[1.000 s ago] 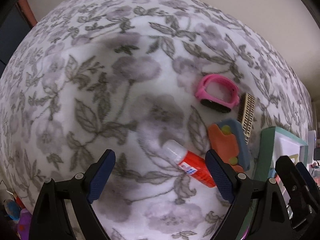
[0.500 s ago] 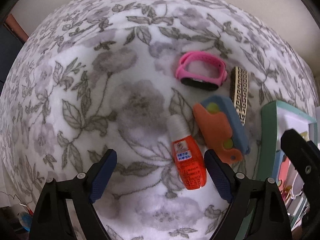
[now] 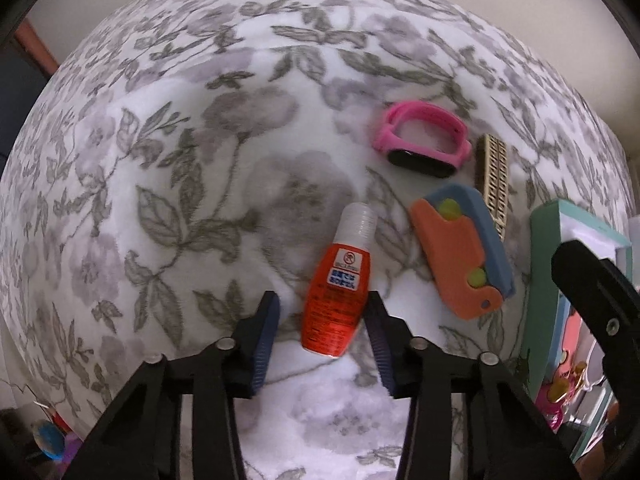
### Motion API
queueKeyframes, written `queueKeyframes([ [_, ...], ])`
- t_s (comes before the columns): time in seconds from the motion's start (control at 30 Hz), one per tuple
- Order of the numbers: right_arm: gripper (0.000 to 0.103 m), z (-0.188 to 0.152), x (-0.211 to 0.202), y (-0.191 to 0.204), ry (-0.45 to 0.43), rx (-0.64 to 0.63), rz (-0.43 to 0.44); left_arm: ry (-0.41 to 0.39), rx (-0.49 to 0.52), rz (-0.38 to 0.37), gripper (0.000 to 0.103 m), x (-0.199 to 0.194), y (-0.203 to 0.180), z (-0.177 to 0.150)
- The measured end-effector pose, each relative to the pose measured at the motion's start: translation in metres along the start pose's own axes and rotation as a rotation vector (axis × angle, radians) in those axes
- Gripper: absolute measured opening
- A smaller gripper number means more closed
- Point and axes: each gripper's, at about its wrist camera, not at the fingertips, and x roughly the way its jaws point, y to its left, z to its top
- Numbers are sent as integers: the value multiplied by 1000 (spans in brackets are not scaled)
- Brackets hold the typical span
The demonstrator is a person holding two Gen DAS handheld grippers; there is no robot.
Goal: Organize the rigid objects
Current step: 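Grasp the red glue bottle with the left tool while the right tool approaches the orange-blue toy, then lift the glue bottle with the left tool while the right tool grasps the orange-blue toy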
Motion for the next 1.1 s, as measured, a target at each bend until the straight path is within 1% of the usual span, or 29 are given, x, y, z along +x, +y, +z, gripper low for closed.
queueKeyframes([
  [0.03, 83, -1, 1, 2, 0, -4, 8, -1, -10, -1, 40, -1, 4, 0],
  [0.17, 77, -3, 6, 10, 1, -30, 32, -2, -51, -4, 38, 0, 16, 3],
  [0.37, 77, -8, 14, 25, -6, -84, 37, 7, -125, -44, 38, 1, 41, 7],
  [0.4, 77, -9, 16, 29, -9, -99, 30, 9, -143, -50, 38, 1, 46, 8],
  [0.47, 72, -10, 18, 35, -17, -125, 16, 11, -166, -58, 38, 1, 57, 10],
  [0.6, 72, -16, 26, 50, -28, -201, -31, 15, -195, -72, 38, 2, 73, 13],
  [0.67, 64, -19, 31, 56, -26, -244, -67, 18, -207, -83, 38, 5, 81, 14],
  [0.77, 61, -24, 40, 64, -22, -287, -113, 20, -209, -87, 38, 7, 79, 12],
  [0.8, 61, -25, 42, 65, -19, -294, -121, 20, -206, -83, 38, 2, 79, 10],
  [0.87, 56, -28, 48, 67, -8, -303, -131, 19, -198, -73, 38, 1, 74, 10],
  [0.93, 55, -29, 52, 67, -10, -306, -156, 17, -189, -63, 38, 3, 74, 14],
  [1.1, 52, -30, 57, 64, -5, -281, -157, 7, -155, -21, 38, 6, 59, 16],
])
